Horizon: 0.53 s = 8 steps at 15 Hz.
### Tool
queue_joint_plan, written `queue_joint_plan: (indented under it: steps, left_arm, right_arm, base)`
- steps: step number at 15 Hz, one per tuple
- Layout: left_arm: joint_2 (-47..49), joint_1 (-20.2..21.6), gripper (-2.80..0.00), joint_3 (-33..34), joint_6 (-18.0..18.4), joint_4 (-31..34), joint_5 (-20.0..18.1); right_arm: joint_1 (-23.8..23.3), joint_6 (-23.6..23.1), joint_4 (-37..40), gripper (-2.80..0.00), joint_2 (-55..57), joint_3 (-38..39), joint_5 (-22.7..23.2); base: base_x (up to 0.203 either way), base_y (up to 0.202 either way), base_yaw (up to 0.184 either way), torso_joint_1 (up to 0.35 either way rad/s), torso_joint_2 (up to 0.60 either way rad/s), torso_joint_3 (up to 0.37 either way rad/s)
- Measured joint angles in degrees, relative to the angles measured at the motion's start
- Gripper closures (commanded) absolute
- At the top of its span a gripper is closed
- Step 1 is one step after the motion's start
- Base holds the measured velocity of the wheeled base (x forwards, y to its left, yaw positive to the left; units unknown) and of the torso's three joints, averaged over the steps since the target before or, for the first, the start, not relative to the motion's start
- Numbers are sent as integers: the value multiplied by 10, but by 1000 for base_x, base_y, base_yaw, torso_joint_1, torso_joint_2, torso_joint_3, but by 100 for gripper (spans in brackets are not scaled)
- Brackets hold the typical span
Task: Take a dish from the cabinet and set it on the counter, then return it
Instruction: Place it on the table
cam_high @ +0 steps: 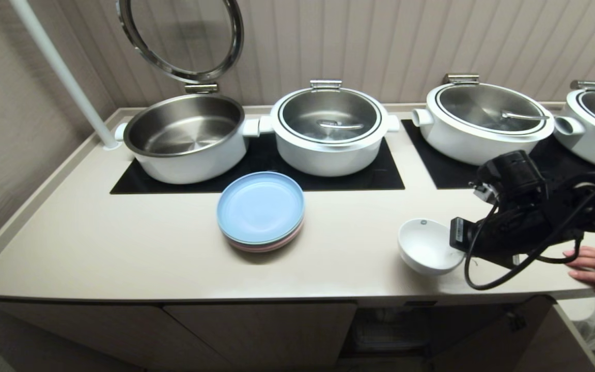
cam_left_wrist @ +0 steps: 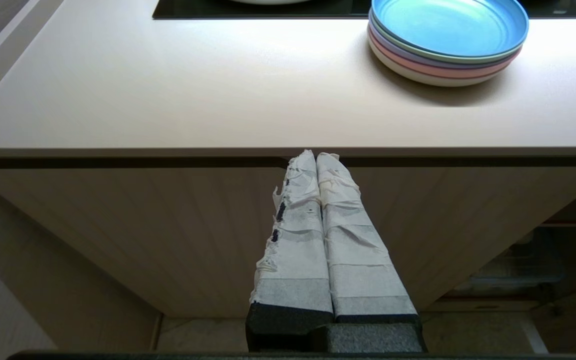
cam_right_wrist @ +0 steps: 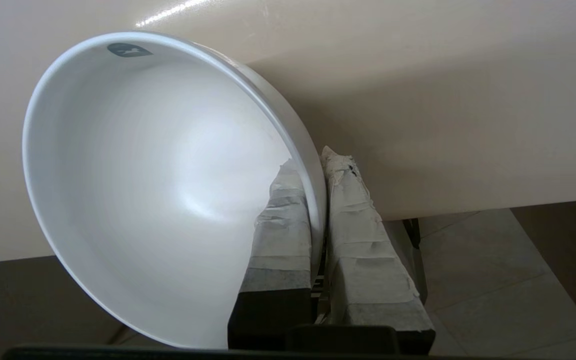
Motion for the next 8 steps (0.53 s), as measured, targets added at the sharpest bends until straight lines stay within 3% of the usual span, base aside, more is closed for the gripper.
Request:
queue_joint_plan:
  steps: [8]
  left_arm:
    - [0,0,0,0,0,0,0]
  right_arm:
    - [-1,3,-2,0,24,-13,0]
  base:
    - [0,0,0,0,0,0]
